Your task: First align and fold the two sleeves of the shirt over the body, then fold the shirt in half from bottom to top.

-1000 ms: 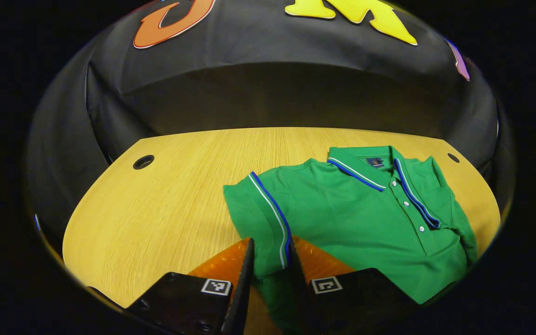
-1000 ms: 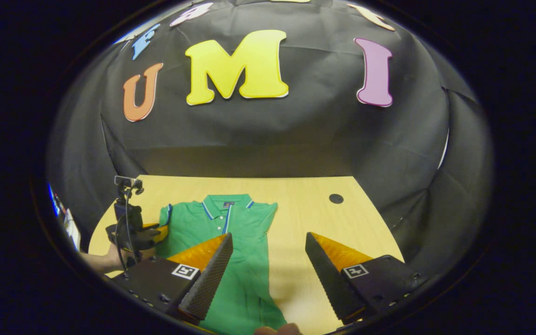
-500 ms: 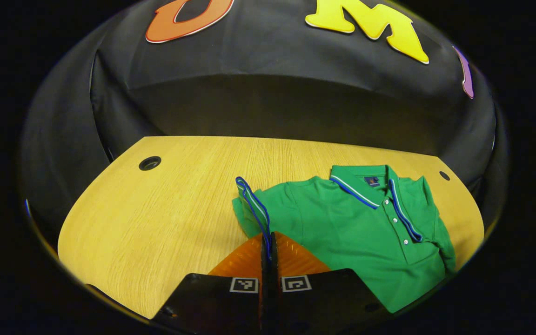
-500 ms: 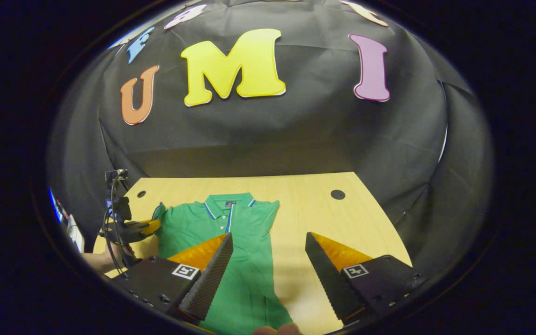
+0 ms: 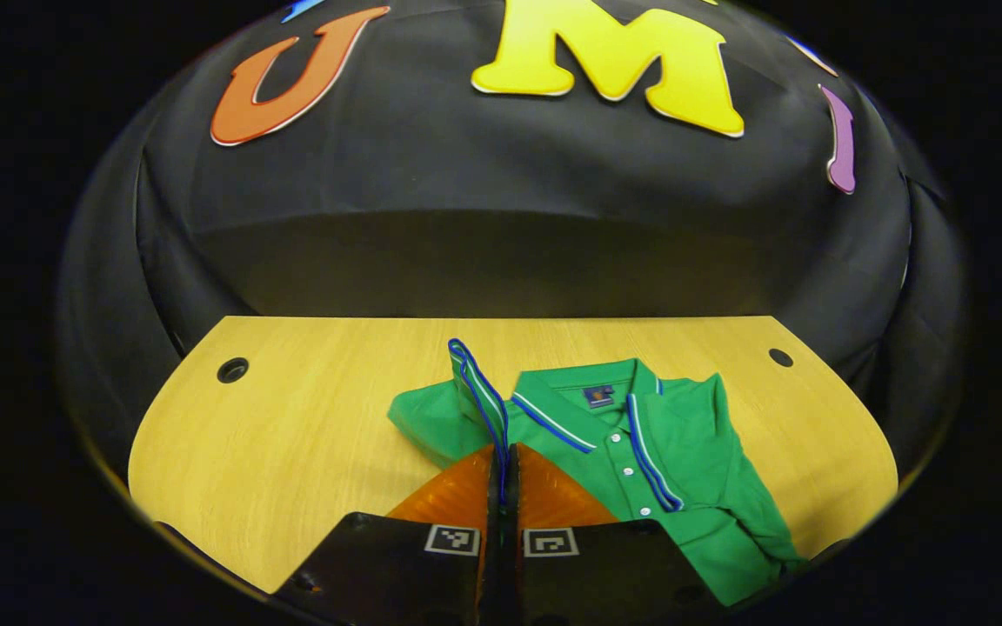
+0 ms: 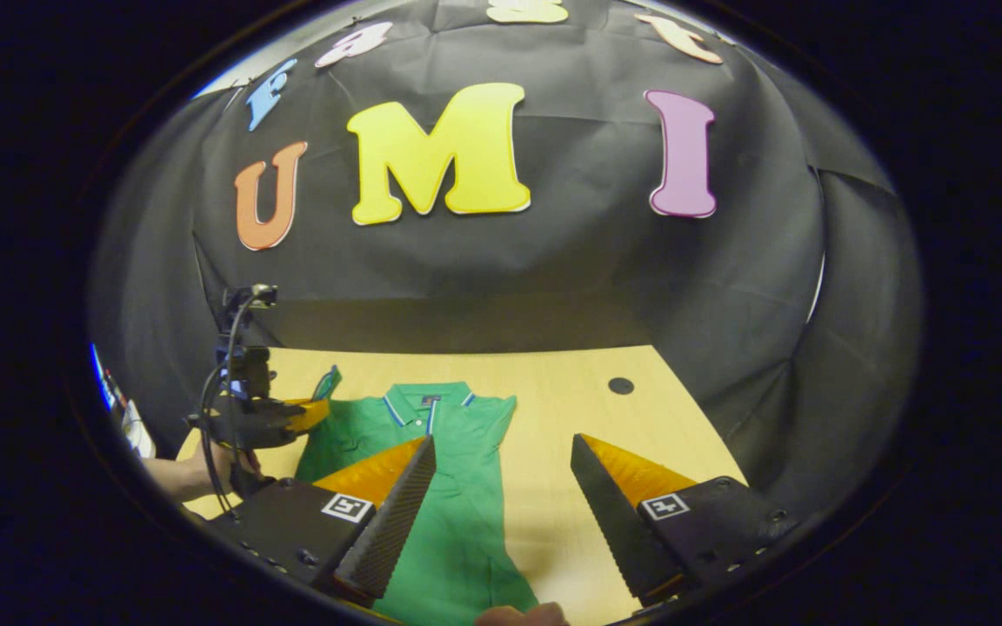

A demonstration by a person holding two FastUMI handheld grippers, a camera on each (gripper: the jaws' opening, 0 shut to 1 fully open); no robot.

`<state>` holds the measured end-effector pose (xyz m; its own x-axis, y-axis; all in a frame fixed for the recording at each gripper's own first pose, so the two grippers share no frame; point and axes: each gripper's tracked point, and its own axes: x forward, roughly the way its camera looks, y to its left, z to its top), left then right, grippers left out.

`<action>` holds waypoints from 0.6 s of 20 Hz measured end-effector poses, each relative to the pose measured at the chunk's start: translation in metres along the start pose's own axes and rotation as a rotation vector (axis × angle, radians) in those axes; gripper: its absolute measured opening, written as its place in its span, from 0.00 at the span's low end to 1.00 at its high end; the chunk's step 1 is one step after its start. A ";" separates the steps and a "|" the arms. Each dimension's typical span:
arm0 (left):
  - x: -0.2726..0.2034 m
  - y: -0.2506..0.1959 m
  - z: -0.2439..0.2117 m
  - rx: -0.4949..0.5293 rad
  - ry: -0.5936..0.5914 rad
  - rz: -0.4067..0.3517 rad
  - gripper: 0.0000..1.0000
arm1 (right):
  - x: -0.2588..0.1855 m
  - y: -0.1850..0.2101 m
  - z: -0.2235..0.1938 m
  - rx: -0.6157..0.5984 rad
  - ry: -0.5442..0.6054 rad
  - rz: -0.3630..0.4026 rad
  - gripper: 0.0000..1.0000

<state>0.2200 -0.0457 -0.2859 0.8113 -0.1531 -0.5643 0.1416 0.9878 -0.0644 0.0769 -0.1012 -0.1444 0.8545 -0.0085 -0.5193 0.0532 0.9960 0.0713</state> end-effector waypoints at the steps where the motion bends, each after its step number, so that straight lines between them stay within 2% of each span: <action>1: 0.006 -0.011 -0.003 0.011 0.014 -0.012 0.06 | -0.004 -0.007 0.000 0.001 -0.005 -0.012 0.93; 2: 0.011 -0.022 -0.007 0.022 0.029 -0.024 0.06 | -0.008 -0.014 -0.003 0.005 -0.008 -0.026 0.96; 5: 0.028 -0.051 -0.021 0.059 0.070 -0.044 0.06 | -0.017 -0.036 -0.011 0.017 0.004 -0.066 0.96; 8: 0.039 -0.063 -0.033 0.078 0.092 -0.022 0.07 | -0.022 -0.049 -0.014 0.029 0.008 -0.092 0.96; 10: 0.035 -0.074 -0.035 0.062 0.100 -0.052 0.14 | -0.022 -0.050 -0.015 0.030 0.006 -0.092 0.96; 11: 0.029 -0.080 -0.032 0.051 0.098 -0.068 0.33 | -0.022 -0.050 -0.013 0.030 0.002 -0.090 0.93; 12: 0.027 -0.080 -0.030 0.043 0.078 -0.066 0.45 | -0.022 -0.047 -0.012 0.030 -0.005 -0.083 0.96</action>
<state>0.2137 -0.1285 -0.3212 0.7530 -0.2136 -0.6223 0.2190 0.9733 -0.0691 0.0497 -0.1467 -0.1461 0.8492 -0.0913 -0.5202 0.1394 0.9888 0.0539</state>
